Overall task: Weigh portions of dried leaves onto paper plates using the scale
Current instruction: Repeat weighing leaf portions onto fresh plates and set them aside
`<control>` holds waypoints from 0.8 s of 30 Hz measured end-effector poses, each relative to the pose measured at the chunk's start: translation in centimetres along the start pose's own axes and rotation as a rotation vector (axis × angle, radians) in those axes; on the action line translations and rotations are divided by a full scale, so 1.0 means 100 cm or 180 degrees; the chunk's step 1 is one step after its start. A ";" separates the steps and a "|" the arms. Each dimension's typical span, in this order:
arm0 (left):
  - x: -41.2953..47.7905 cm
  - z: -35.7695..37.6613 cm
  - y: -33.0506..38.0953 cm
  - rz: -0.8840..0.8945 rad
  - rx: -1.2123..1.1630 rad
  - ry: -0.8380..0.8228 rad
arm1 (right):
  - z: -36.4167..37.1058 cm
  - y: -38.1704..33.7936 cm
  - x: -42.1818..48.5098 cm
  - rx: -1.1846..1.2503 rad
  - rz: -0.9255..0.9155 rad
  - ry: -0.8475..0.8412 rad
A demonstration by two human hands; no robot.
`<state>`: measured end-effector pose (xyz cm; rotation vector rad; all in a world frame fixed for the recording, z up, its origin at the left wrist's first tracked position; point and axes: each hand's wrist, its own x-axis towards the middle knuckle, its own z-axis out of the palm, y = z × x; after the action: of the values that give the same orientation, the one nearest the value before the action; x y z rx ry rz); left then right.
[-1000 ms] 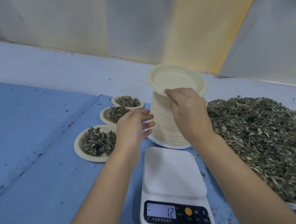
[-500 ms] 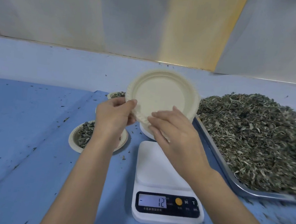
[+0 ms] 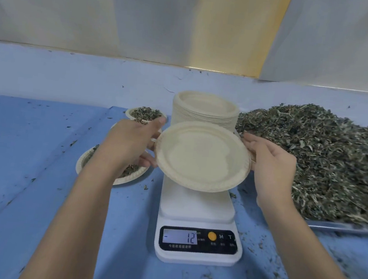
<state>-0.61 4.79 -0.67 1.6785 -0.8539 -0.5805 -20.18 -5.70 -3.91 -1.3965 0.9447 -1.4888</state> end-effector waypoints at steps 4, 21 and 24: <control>0.001 -0.003 -0.003 -0.0311 0.0307 -0.0126 | -0.001 0.010 0.001 -0.0171 0.0018 -0.0001; 0.009 0.003 -0.021 -0.0894 0.0752 -0.0577 | 0.000 0.035 -0.008 -0.1020 0.0196 -0.0268; 0.009 0.004 -0.022 -0.0930 0.0786 -0.0586 | 0.001 0.036 -0.008 -0.1070 0.0224 -0.0228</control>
<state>0.18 4.15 -2.80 2.0169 -0.8424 -0.8681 -19.78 -6.19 -7.58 -1.6239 1.2268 -1.2585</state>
